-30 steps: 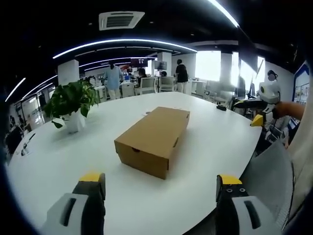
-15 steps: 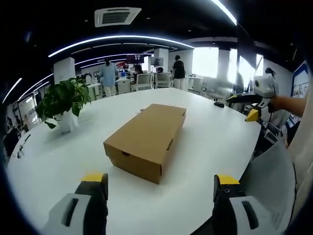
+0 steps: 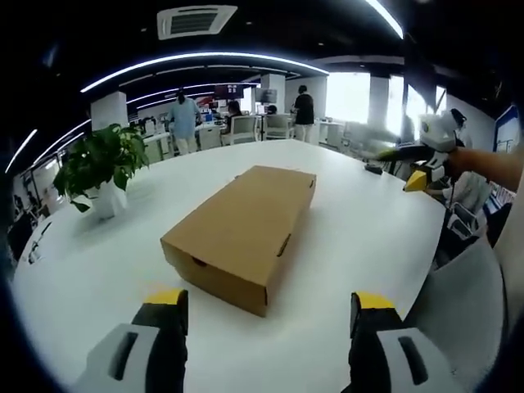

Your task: Operate the shoe box by opening the lid, removing the specified soft item, and placing it in the target area until the item is outside and the box remains undamaged.

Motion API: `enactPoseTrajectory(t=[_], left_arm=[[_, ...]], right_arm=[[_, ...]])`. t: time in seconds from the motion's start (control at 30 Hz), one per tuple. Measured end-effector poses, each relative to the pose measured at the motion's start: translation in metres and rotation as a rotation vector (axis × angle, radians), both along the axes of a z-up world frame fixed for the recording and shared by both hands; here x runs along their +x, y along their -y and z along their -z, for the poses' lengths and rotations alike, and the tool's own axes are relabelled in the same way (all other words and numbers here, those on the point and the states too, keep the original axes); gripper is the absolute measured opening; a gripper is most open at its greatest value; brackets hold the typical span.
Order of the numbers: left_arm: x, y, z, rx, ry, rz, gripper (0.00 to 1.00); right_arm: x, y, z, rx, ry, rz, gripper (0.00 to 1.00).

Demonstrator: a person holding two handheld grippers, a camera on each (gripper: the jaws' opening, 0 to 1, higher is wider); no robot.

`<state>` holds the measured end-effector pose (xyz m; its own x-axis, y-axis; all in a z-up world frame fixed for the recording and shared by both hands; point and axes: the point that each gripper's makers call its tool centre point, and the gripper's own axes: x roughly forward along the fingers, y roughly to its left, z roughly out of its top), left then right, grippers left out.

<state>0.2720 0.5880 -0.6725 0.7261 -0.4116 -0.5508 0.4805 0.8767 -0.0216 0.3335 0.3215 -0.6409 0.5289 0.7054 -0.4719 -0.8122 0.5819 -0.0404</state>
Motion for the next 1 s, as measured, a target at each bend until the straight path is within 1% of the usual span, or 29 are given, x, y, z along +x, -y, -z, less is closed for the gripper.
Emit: enactPoseTrajectory(t=[0.07,0.2,0.3,0.53,0.7,0.9,0.93,1.0], left_arm=[[0.004,-0.001,0.001,-0.002,0.004,-0.02,0.8],[0.01,-0.002,0.008,0.015,0.003,-0.056,0.76],[0.014,-0.001,0.011,0.021,0.004,-0.09,0.72],[0.021,0.003,0.019,0.034,0.013,-0.144,0.71],[0.029,0.003,0.026,0.05,0.016,-0.191,0.7],[0.039,0.005,0.028,0.068,0.045,-0.246,0.69],[0.041,0.007,0.028,0.068,0.057,-0.252,0.68],[0.042,0.011,0.03,0.071,0.057,-0.255,0.68]], right_arm=[[0.006,-0.003,0.001,0.004,0.003,-0.016,0.77],[0.022,-0.009,0.011,-0.005,0.001,-0.065,0.75],[0.03,-0.012,0.018,-0.007,-0.009,-0.088,0.73],[0.05,-0.022,0.031,-0.008,-0.021,-0.152,0.7],[0.07,-0.029,0.039,-0.003,-0.018,-0.186,0.67],[0.088,-0.039,0.049,-0.006,-0.032,-0.24,0.64],[0.09,-0.041,0.051,-0.006,-0.033,-0.247,0.63],[0.093,-0.044,0.055,-0.014,-0.037,-0.265,0.61]])
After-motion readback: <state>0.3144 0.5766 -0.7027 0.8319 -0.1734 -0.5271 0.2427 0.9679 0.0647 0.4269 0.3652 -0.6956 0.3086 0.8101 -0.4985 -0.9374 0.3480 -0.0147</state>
